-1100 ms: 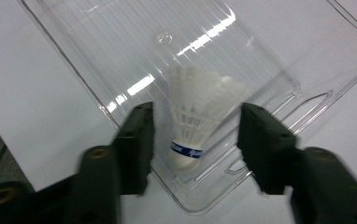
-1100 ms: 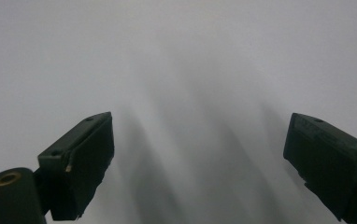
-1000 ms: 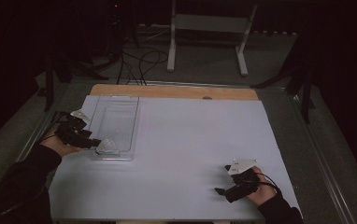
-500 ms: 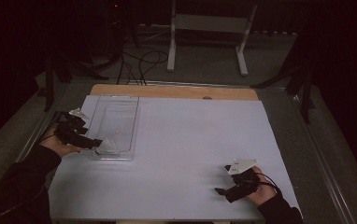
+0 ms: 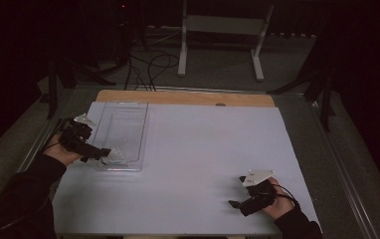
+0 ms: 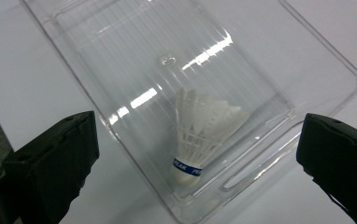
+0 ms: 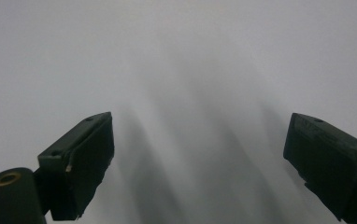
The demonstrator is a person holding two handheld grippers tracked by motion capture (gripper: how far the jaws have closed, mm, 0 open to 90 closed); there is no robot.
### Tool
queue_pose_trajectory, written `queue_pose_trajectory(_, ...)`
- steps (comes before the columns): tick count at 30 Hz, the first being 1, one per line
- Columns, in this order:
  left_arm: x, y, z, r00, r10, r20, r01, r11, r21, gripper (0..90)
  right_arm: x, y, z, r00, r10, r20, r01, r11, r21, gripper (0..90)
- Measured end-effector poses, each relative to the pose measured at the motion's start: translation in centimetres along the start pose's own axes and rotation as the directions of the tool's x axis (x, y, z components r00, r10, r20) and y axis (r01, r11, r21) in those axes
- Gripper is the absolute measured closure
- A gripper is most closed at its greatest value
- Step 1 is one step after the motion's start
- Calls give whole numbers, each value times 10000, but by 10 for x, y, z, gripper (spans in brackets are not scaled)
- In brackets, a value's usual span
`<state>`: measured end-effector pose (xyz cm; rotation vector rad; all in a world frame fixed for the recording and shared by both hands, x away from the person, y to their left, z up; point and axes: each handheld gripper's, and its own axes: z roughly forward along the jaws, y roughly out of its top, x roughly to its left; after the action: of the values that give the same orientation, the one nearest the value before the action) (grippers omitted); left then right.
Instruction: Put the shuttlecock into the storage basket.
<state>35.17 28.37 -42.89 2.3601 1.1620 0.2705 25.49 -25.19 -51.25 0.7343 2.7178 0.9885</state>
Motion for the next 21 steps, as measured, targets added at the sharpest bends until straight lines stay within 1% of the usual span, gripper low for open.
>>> queue_pose_trajectory(2,-1,0,0,9999,122,29,-122,9999,-48,0,0,0,0,10000,8,-1,-8,10000,3,87)
queue_pose_trajectory(4,-2,1,0,9997,227,-60,-228,9997,-117,0,0,0,0,10000,-7,0,7,10000,4,87)
queue_pose_trajectory(6,-2,2,-1,9997,245,-84,-246,9996,-158,0,0,0,0,10000,-6,0,6,10000,3,87)
queue_pose_trajectory(8,-2,2,-1,9996,270,-5,-270,9994,-222,0,0,0,0,10000,-6,2,6,10000,-8,87)
queue_pose_trajectory(10,-3,3,-1,9995,313,-43,-314,9993,-226,0,0,0,0,10000,11,12,-11,10000,-33,87)
queue_pose_trajectory(14,-3,5,-1,9999,143,91,-141,9997,-209,0,0,0,0,10000,-4,23,4,10000,-67,87)
queue_pose_trajectory(15,-3,5,-1,9999,152,67,-150,9996,-233,0,0,0,0,10000,-18,30,18,10000,-75,87)
queue_pose_trajectory(17,-4,6,-2,9999,168,19,-167,9993,-337,0,0,0,0,10000,-18,28,18,10000,-72,87)
queue_pose_trajectory(19,-4,8,-3,9998,109,152,-100,9985,-540,0,0,0,0,10000,-13,29,13,10000,-78,87)
queue_pose_trajectory(21,-5,10,-3,9996,78,259,-62,9980,-634,1,0,0,0,10000,-8,25,8,10000,-75,87)
